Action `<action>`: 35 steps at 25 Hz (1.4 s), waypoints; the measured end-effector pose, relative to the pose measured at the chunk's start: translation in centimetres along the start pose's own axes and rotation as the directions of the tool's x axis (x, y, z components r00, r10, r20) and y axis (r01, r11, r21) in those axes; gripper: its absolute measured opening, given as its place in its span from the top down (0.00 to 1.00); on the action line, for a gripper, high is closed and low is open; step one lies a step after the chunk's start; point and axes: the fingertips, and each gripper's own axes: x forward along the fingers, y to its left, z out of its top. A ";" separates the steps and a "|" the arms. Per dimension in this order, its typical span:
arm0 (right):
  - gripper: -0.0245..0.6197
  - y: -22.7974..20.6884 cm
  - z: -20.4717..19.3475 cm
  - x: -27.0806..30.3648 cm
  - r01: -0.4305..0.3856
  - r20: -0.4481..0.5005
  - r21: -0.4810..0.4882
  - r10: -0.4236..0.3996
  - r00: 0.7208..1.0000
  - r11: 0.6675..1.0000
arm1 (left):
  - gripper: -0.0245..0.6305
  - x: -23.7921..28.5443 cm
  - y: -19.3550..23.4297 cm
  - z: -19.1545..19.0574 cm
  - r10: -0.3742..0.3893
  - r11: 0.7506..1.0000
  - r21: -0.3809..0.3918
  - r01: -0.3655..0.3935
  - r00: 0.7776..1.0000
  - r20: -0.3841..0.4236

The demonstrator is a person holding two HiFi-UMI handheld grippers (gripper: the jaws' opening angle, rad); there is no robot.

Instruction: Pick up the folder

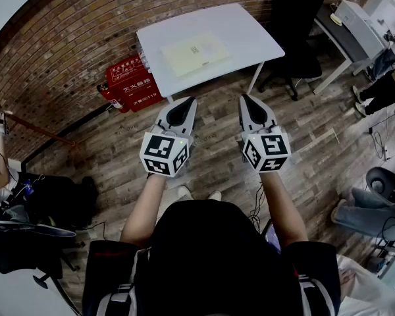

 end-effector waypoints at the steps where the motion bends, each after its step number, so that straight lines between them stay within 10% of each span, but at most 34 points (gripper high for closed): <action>1: 0.92 -0.1 0.0 -0.1 -0.004 0.004 0.007 0.004 1.000 1.000 | 0.93 0.0 -0.1 0.0 0.001 1.000 0.000 -0.001 1.000 0.001; 35: 0.92 -1.7 -0.3 5.1 -0.028 0.027 0.060 0.027 0.999 0.998 | 0.93 3.6 4.2 -0.8 0.010 1.000 -0.003 -0.010 1.000 -0.012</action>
